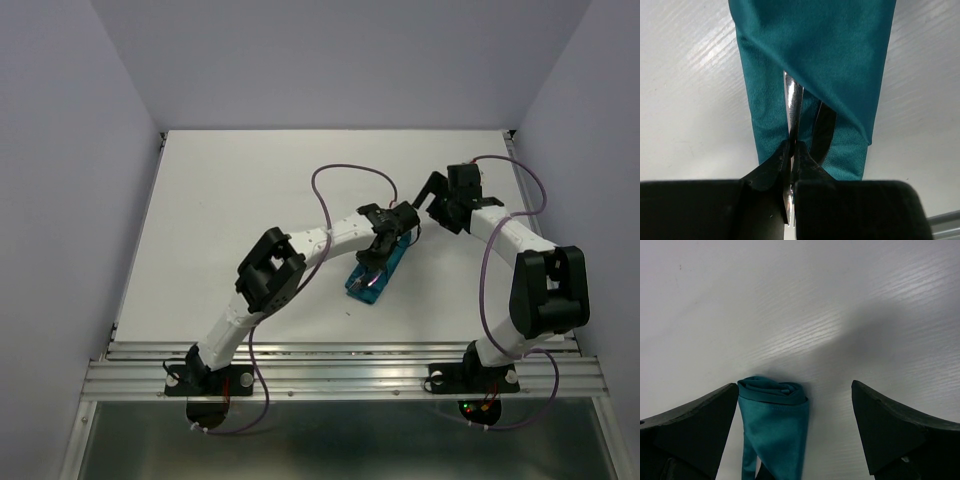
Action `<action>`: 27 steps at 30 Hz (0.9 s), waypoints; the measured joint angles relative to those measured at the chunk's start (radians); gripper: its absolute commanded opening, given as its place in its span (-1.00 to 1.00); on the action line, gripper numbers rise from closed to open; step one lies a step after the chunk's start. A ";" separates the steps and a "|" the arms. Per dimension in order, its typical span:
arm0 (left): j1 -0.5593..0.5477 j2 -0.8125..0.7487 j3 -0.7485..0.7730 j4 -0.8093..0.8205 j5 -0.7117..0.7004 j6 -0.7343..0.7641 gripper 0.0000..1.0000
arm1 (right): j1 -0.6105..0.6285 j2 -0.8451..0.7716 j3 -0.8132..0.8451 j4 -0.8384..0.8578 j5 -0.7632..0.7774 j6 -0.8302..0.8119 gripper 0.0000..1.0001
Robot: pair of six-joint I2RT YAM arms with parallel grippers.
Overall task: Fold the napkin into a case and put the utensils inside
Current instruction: Stuff the fork into the folded napkin.
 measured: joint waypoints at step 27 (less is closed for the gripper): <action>0.034 0.076 0.087 0.014 0.004 0.053 -1.00 | 0.000 0.205 -0.030 0.174 -0.151 0.024 0.00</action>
